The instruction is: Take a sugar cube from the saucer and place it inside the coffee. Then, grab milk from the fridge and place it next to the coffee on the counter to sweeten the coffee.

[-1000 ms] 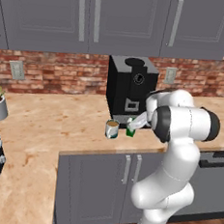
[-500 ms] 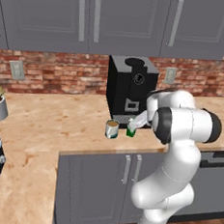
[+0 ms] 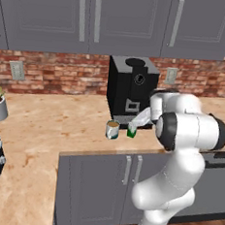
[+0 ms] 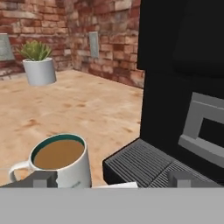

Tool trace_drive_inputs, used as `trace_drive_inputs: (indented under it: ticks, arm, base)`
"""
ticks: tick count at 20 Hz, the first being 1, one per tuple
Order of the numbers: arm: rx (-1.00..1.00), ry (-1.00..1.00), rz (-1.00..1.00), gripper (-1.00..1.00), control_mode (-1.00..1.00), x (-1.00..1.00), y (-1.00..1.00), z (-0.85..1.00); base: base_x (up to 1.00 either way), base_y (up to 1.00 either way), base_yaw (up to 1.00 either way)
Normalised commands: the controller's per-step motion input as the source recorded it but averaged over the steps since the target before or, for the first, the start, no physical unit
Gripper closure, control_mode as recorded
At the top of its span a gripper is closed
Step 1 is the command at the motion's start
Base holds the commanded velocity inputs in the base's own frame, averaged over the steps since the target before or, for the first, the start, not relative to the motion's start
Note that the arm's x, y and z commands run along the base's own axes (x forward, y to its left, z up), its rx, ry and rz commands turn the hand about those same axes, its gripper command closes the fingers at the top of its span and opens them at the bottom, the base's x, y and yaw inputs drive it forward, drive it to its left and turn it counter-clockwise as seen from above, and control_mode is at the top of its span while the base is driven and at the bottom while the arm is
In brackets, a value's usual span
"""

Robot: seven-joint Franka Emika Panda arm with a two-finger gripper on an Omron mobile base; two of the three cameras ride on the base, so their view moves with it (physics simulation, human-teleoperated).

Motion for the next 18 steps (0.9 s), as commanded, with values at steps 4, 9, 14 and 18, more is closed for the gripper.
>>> trace_drive_inputs:
  ticks: [4, 9, 14, 18]
  arm:
    - [0.0, -0.01, 0.0, -1.0, -1.0, -0.37, 0.0, 0.64]
    - [0.0, 0.0, 0.0, -1.0, -1.0, -0.71, 0.0, 0.75]
    - [0.0, 0.0, 0.0, -1.0, -1.0, -1.0, 0.0, 0.38]
    - [0.03, -0.06, 0.0, -1.0, -1.0, -0.91, -0.15, 0.42]
  base:
    - [0.0, 0.0, 0.0]
    - [0.0, 0.0, 0.0]
    - [0.0, 0.0, 0.0]
    - [0.0, 0.0, 0.0]
